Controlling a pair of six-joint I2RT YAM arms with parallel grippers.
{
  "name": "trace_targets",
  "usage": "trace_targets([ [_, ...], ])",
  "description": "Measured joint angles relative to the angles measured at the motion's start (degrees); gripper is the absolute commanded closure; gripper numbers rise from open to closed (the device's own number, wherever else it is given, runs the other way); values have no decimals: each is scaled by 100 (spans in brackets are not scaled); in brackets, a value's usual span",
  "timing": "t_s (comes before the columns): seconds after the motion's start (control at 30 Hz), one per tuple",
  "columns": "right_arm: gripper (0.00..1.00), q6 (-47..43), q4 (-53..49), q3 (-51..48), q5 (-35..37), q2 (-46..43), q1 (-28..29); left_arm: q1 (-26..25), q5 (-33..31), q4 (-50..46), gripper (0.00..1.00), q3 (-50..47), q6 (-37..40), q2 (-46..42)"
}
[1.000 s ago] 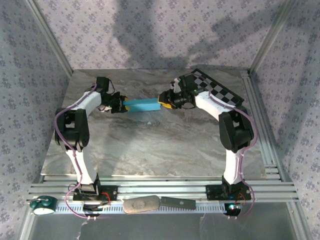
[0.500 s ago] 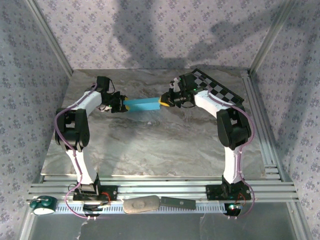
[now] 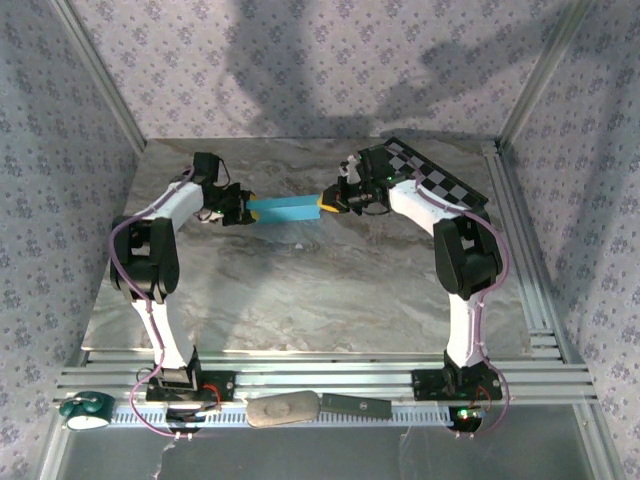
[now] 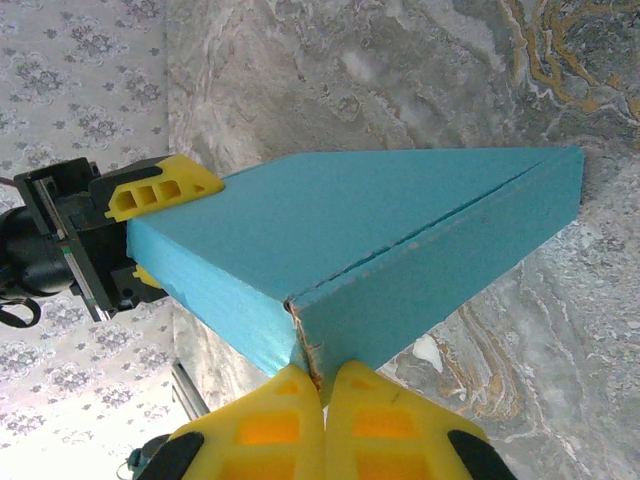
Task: Fold the paper box
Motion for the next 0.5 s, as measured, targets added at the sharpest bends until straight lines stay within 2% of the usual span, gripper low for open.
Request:
trace_targets([
  [0.13, 93, -42, -31, 9, 4, -2, 4, 0, 7, 2, 85, 0, 44, 0],
  [0.23, 93, -66, -39, 9, 11, -2, 4, 0, 35, 133, 62, -98, 107, -28],
  [0.4, 93, -101, -35, -111, 199, -2, -22, 0, 101, 282, 35, -815, 424, -203],
  [0.5, 90, -101, -26, -404, 315, -11, -57, 0, 175, 363, 32, -1349, 597, -535],
])
